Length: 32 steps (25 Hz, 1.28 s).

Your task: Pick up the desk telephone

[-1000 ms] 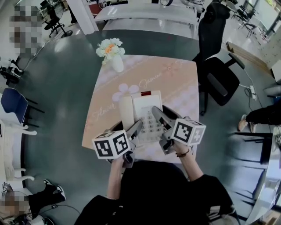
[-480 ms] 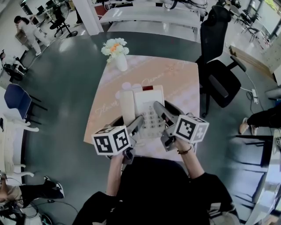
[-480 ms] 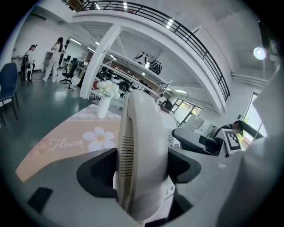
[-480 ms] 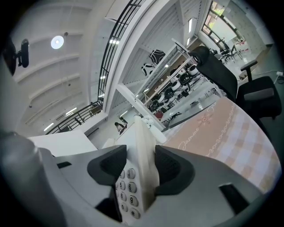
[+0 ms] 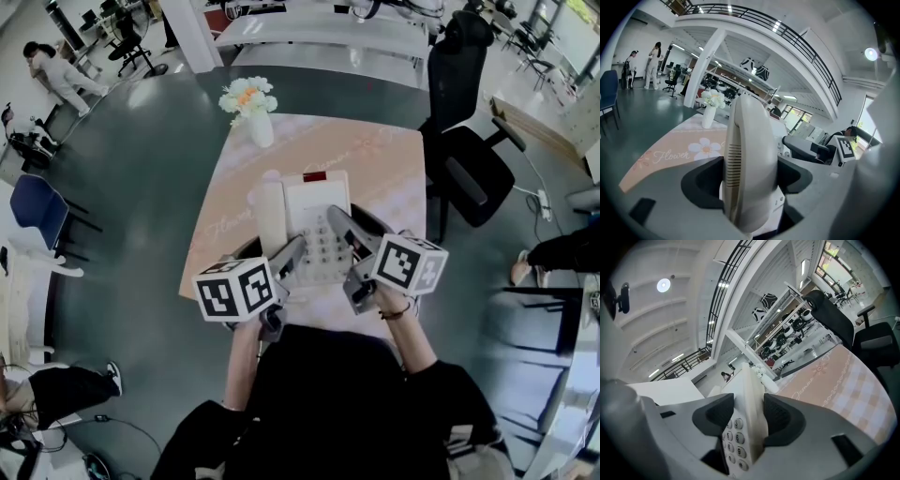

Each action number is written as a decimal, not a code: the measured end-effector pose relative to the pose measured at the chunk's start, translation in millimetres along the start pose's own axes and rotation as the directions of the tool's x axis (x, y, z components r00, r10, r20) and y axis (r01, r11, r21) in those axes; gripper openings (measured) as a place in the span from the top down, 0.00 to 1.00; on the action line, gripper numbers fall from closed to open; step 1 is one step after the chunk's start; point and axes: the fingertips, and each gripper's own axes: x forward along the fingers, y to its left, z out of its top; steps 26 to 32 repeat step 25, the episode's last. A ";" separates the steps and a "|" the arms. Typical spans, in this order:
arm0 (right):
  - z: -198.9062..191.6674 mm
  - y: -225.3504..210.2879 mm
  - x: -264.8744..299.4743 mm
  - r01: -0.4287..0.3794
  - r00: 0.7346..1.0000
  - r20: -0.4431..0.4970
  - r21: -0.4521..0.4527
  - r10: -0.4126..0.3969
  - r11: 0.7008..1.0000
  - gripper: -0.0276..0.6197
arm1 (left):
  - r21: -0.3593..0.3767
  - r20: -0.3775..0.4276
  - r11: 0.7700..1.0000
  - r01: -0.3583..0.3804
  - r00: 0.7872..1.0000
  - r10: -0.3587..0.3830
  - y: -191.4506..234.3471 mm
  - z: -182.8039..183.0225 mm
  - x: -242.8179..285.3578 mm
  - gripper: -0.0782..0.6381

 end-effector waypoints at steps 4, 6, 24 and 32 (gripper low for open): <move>0.6 1.2 -0.5 -0.003 1.000 -0.001 -0.007 0.003 1.000 0.67 | -0.005 0.004 1.000 0.002 1.000 -0.002 -0.6 -0.4 -0.2 0.44; 0.3 2.0 -0.9 -0.004 1.000 -0.001 -0.009 0.004 1.000 0.67 | -0.004 0.004 1.000 0.000 1.000 0.000 0.0 -0.8 -0.9 0.44; -1.9 0.4 -0.4 0.008 1.000 -0.006 -0.007 -0.008 1.000 0.67 | -0.011 -0.011 1.000 0.006 1.000 -0.006 2.1 -3.5 2.2 0.44; -1.8 0.3 -0.4 0.009 1.000 -0.007 -0.006 -0.009 1.000 0.67 | -0.012 -0.013 1.000 0.005 1.000 -0.005 2.3 -3.6 2.3 0.44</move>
